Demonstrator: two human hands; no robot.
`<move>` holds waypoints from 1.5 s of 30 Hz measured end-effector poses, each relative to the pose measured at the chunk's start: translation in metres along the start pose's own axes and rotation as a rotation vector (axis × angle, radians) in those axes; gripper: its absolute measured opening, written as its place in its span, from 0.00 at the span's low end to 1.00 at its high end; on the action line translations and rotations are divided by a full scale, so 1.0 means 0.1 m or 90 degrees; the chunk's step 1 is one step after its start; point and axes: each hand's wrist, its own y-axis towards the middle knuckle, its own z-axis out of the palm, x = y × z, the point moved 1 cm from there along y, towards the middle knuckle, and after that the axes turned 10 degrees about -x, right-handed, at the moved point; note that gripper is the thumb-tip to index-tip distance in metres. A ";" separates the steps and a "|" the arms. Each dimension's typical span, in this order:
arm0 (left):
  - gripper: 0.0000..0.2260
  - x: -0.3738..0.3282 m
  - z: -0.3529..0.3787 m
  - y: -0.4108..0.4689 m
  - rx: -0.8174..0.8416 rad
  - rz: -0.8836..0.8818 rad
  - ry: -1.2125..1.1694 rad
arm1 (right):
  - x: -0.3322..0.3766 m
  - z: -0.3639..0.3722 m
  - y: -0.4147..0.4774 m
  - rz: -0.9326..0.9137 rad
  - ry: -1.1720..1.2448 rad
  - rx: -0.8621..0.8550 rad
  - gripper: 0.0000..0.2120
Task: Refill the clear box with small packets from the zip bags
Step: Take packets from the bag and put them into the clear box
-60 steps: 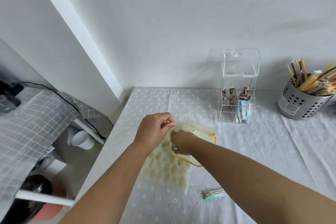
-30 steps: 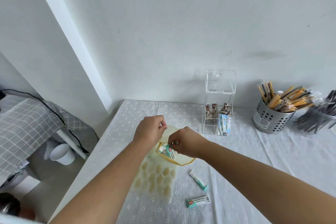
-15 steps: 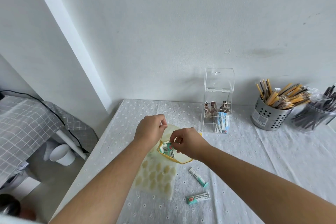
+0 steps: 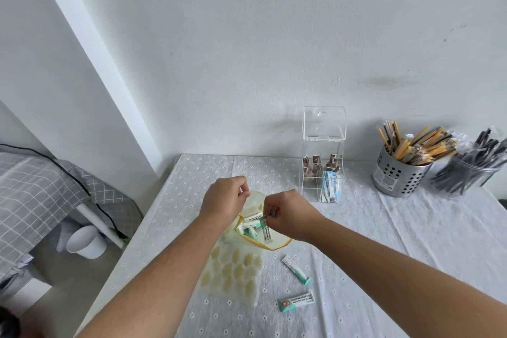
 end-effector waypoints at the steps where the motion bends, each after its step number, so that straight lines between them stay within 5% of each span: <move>1: 0.03 -0.01 0.00 0.00 0.000 0.001 0.002 | -0.01 -0.07 0.00 -0.005 0.000 -0.005 0.05; 13: 0.03 -0.03 0.01 0.03 0.006 0.007 0.030 | -0.41 -1.21 0.43 0.130 0.023 -0.160 0.02; 25: 0.03 -0.01 0.12 0.07 0.010 0.022 0.037 | -0.88 -0.92 1.01 0.109 -0.224 -0.033 0.07; 45: 0.04 0.00 0.27 0.17 0.019 -0.001 0.004 | -1.33 -0.54 1.21 0.049 -0.291 0.112 0.09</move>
